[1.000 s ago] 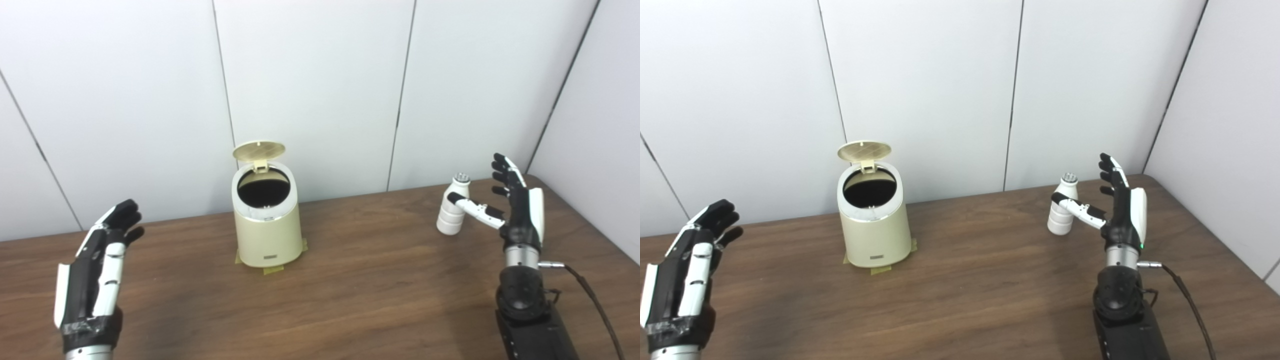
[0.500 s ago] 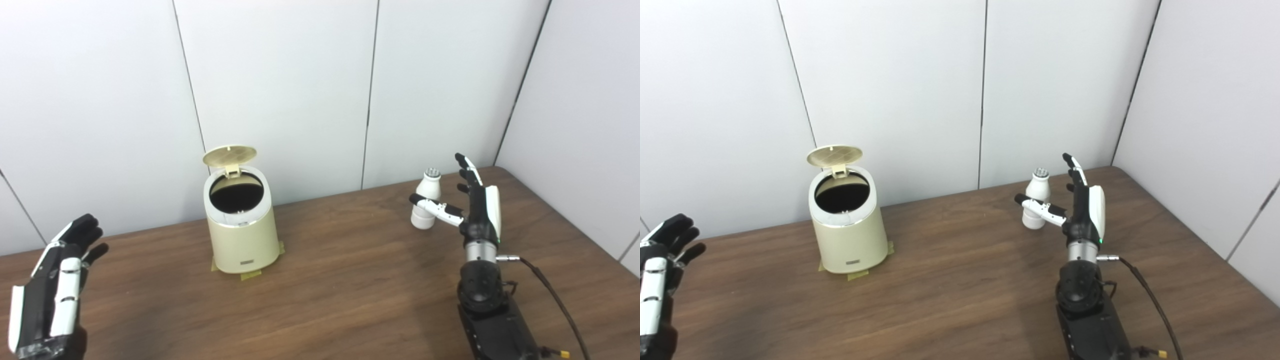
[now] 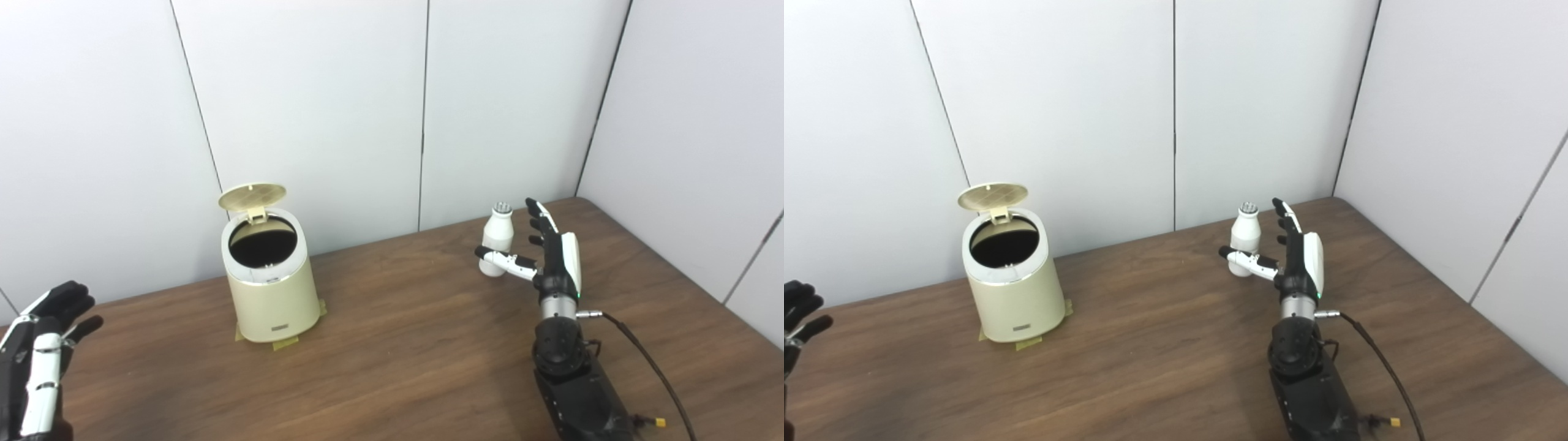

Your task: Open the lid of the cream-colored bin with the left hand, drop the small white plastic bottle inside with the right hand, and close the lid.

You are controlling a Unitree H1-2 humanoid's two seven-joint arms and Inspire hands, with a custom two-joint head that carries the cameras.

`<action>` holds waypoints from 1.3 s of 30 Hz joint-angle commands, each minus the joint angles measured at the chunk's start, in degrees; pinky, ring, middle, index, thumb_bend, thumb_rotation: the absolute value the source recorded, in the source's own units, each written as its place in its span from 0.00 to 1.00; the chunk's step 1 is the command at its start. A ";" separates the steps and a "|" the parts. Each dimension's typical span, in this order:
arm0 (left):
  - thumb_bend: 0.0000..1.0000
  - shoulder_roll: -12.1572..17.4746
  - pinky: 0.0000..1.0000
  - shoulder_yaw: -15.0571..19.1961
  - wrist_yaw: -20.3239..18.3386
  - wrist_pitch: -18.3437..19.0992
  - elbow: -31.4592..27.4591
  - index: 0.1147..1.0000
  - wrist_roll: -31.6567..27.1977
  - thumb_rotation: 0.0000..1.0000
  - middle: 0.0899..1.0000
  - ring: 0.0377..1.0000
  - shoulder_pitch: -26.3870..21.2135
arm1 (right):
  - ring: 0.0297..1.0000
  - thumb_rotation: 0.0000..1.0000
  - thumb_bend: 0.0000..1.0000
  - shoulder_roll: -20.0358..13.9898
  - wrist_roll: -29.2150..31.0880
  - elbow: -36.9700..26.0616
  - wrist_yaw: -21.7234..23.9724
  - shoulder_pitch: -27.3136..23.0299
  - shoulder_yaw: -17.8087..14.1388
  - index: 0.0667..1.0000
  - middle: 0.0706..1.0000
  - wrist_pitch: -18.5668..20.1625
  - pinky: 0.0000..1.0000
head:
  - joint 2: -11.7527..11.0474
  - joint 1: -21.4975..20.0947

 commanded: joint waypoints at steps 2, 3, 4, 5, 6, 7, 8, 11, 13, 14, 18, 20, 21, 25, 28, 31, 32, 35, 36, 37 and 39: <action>0.19 0.16 0.74 -0.06 0.23 0.28 -2.84 0.74 0.06 0.56 0.78 0.80 -2.53 | 0.87 0.28 0.87 -0.74 0.55 -1.61 -0.73 -1.96 -0.22 0.87 0.89 -2.07 0.77 | 0.13 0.20; 0.19 0.23 0.75 -0.17 0.14 0.55 -3.08 0.74 0.22 0.56 0.78 0.80 -2.51 | 0.85 0.29 0.87 -0.74 0.49 -1.70 -0.83 -1.93 -0.16 0.87 0.88 -1.93 0.75 | 0.17 0.22; 0.18 0.30 0.75 -0.25 -0.07 0.53 -3.15 0.75 0.10 0.57 0.79 0.81 -2.51 | 0.84 0.29 0.87 -0.71 0.58 -1.65 -0.94 -1.97 -0.18 0.86 0.87 -2.02 0.73 | 0.17 0.22; 0.18 0.26 0.76 -0.31 -0.15 0.62 -3.27 0.75 0.00 0.57 0.79 0.81 -2.54 | 0.84 0.29 0.87 -0.73 0.58 -1.50 -1.07 -2.04 -0.16 0.86 0.86 -2.24 0.73 | 0.17 0.22; 0.16 0.26 0.75 -0.41 -0.18 0.72 -3.40 0.75 0.08 0.57 0.79 0.81 -2.57 | 0.84 0.28 0.86 -0.72 0.56 -1.40 -1.16 -2.12 -0.15 0.86 0.86 -2.31 0.75 | 0.17 0.22; 0.15 0.24 0.75 -0.53 -0.18 0.78 -3.48 0.75 0.22 0.57 0.79 0.81 -2.62 | 0.85 0.28 0.86 -0.77 0.47 -1.25 -1.22 -2.19 -0.10 0.86 0.86 -2.37 0.75 | 0.18 0.21; 0.14 0.23 0.75 -0.62 -0.15 0.83 -3.57 0.76 0.36 0.57 0.79 0.81 -2.67 | 0.85 0.28 0.86 -0.80 0.59 -1.13 -1.13 -2.28 -0.13 0.86 0.87 -2.25 0.76 | 0.18 0.21; 0.12 0.24 0.75 -0.79 -0.01 1.12 -3.98 0.76 0.74 0.56 0.79 0.81 -2.72 | 0.84 0.26 0.85 -0.82 1.35 -0.70 -0.70 -2.59 -0.37 0.86 0.86 -1.89 0.75 | 0.21 0.35; 0.12 0.16 0.74 -0.71 0.13 1.37 -4.29 0.75 0.63 0.54 0.79 0.80 -2.82 | 0.83 0.25 0.84 -0.93 2.00 -0.07 -0.27 -2.79 -0.38 0.86 0.85 -2.07 0.73 | 0.21 0.35; 0.11 0.14 0.74 -0.67 0.16 1.41 -4.36 0.75 0.59 0.53 0.79 0.80 -2.86 | 0.82 0.25 0.84 -0.98 2.22 0.13 -0.14 -2.84 -0.35 0.86 0.85 -2.12 0.72 | 0.21 0.35; 0.09 -0.14 0.71 -0.67 0.50 1.71 -5.11 0.73 0.95 0.50 0.77 0.78 -2.87 | 0.80 0.24 0.84 -1.56 2.57 2.23 0.05 -3.54 -0.02 0.85 0.82 -1.50 0.71 | 0.24 0.64; 0.08 -0.28 0.71 -0.82 0.49 1.40 -5.63 0.73 1.26 0.47 0.77 0.78 -2.74 | 0.78 0.22 0.83 -1.76 2.07 2.27 -0.02 -3.69 0.32 0.83 0.80 -0.55 0.69 | 0.28 0.67; 0.07 -0.38 0.71 -0.88 0.43 1.34 -5.92 0.72 1.21 0.45 0.77 0.78 -2.70 | 0.78 0.21 0.83 -1.91 1.76 2.32 -0.03 -3.71 0.57 0.83 0.80 -0.35 0.69 | 0.31 0.70; 0.06 -0.59 0.72 -1.12 0.34 1.88 -7.43 0.73 1.38 0.43 0.77 0.78 -2.59 | 0.75 0.18 0.82 -2.29 0.39 3.35 -0.89 -4.39 1.42 0.81 0.78 1.14 0.63 | 0.33 0.82; 0.07 -0.54 0.70 -1.25 0.45 1.82 -8.34 0.72 2.26 0.43 0.77 0.78 -2.55 | 0.71 0.17 0.83 -2.48 0.48 4.36 -0.67 -4.88 1.57 0.79 0.77 0.74 0.58 | 0.45 0.89; 0.07 -0.52 0.70 -1.27 0.31 2.03 -9.21 0.72 2.35 0.43 0.76 0.78 -2.44 | 0.68 0.19 0.83 -2.67 0.83 5.04 -0.25 -5.16 1.64 0.78 0.75 0.03 0.54 | 0.49 0.96; 0.06 -0.53 0.69 -1.26 0.23 1.91 -9.39 0.72 2.27 0.44 0.76 0.78 -2.42 | 0.64 0.19 0.82 -2.75 0.98 5.26 -0.10 -5.22 1.70 0.78 0.75 -0.26 0.50 | 0.47 0.97; 0.07 -0.62 0.68 -1.17 0.19 1.93 -9.84 0.71 2.01 0.46 0.76 0.77 -2.40 | 0.60 0.20 0.81 -2.95 2.05 6.30 0.58 -5.45 1.55 0.77 0.71 -1.15 0.47 | 0.48 1.08; 0.08 -0.67 0.68 -1.17 0.30 2.22 -10.08 0.71 2.14 0.47 0.76 0.77 -2.38 | 0.59 0.20 0.81 -3.07 2.20 6.61 0.77 -5.51 1.61 0.77 0.71 -1.39 0.47 | 0.53 1.08; 0.08 -0.71 0.68 -1.17 0.38 2.43 -10.25 0.71 2.24 0.49 0.76 0.77 -2.37 | 0.63 0.20 0.81 -3.17 2.27 6.80 0.85 -5.54 1.69 0.76 0.71 -1.54 0.51 | 0.53 1.08; 0.07 -0.70 0.68 -1.15 0.39 2.71 -10.52 0.71 2.20 0.51 0.76 0.77 -2.29 | 0.66 0.20 0.81 -3.51 1.89 6.99 1.01 -5.59 2.14 0.75 0.72 -1.43 0.54 | 0.54 1.11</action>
